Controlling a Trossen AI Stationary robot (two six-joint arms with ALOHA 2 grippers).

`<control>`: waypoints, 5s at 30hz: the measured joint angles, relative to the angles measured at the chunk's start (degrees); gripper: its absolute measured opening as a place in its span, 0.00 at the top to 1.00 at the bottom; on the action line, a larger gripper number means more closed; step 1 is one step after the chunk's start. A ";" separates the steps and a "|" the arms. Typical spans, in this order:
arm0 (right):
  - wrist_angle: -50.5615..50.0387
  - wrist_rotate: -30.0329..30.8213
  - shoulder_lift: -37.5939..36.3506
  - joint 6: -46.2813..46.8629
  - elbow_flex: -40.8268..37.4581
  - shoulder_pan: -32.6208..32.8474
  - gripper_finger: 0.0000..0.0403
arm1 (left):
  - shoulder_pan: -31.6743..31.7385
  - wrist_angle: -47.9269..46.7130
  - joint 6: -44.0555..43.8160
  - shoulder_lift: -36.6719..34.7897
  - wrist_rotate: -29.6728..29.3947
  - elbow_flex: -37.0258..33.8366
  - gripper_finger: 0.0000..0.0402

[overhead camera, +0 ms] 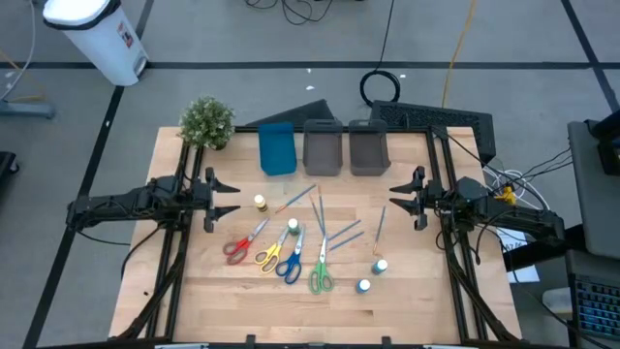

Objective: Pick & Place Paint Supplies

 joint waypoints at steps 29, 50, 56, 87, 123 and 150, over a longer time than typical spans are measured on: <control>0.02 0.00 0.00 0.00 0.02 0.01 0.68 | 0.00 1.45 0.00 0.00 -0.01 0.00 0.40; 0.01 0.00 -0.01 -0.02 0.01 0.01 0.68 | 0.02 14.01 -15.66 5.44 -8.65 0.00 0.40; 0.00 0.00 -0.01 0.00 0.01 0.01 0.68 | -0.15 20.09 -13.28 13.60 -8.63 0.00 0.40; 0.01 0.00 -0.01 0.00 0.01 0.01 0.68 | -0.42 7.05 -16.22 48.87 -11.56 12.82 0.40; 0.00 0.00 -0.02 -0.02 0.02 0.01 0.68 | -0.42 6.77 -13.34 52.72 -11.70 12.76 0.48; 0.00 0.00 -0.01 -0.02 0.01 0.00 0.68 | 0.81 -0.11 -17.88 52.70 -11.66 23.35 0.88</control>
